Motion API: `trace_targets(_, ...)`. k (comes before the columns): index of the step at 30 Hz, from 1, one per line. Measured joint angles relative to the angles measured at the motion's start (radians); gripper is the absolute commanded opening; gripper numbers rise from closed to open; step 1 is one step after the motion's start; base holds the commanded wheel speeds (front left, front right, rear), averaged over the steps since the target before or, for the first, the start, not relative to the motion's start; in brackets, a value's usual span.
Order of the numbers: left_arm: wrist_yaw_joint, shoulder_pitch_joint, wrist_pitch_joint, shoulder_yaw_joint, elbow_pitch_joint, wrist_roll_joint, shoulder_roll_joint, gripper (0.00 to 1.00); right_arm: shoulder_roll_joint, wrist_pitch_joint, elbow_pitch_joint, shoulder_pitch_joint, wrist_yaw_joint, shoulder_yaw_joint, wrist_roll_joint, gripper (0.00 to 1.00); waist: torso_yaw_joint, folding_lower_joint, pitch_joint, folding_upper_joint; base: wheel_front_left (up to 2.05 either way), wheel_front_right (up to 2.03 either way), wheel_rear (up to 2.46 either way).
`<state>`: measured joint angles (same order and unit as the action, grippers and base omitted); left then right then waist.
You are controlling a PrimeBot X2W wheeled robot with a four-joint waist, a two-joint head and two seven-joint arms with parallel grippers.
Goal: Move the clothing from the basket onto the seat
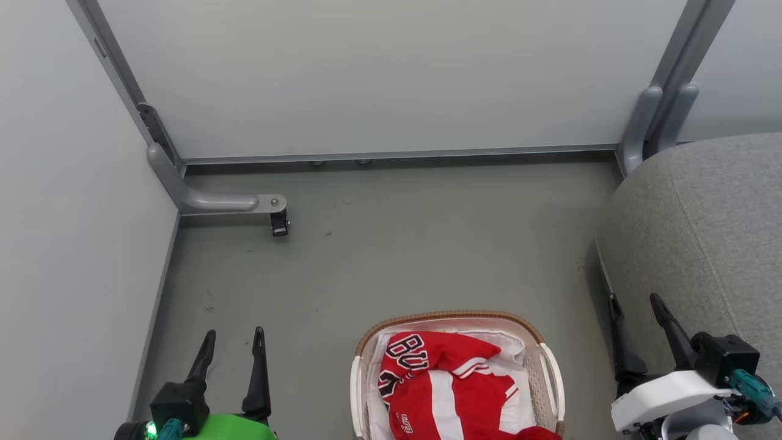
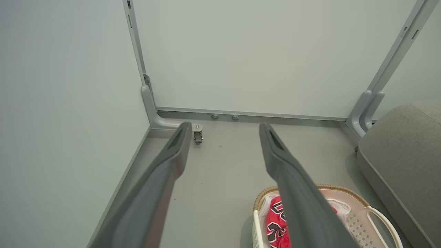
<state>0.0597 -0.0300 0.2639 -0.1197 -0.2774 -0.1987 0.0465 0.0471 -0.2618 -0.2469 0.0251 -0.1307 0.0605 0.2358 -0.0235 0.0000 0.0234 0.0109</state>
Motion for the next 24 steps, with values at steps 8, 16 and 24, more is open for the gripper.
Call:
trace_targets(8,0.002,0.005,0.0,-0.012,0.013,0.009,0.0,1.0,0.0,0.0,0.01,0.006,0.0,0.008,0.0,1.0,-0.001,0.0,0.024,0.0,0.0,0.0,0.0)
trace_targets(16,0.028,0.12,0.0,-0.063,0.027,0.093,0.0,1.0,0.0,0.0,0.055,0.076,0.0,0.049,-0.012,1.0,0.003,0.0,0.112,0.0,0.0,0.0,0.0)
trace_targets(24,0.055,0.334,0.0,-0.15,-0.026,0.168,0.007,1.0,0.001,0.0,0.102,0.18,0.0,0.087,-0.013,1.0,0.016,0.0,0.26,0.0,0.0,0.0,0.0)
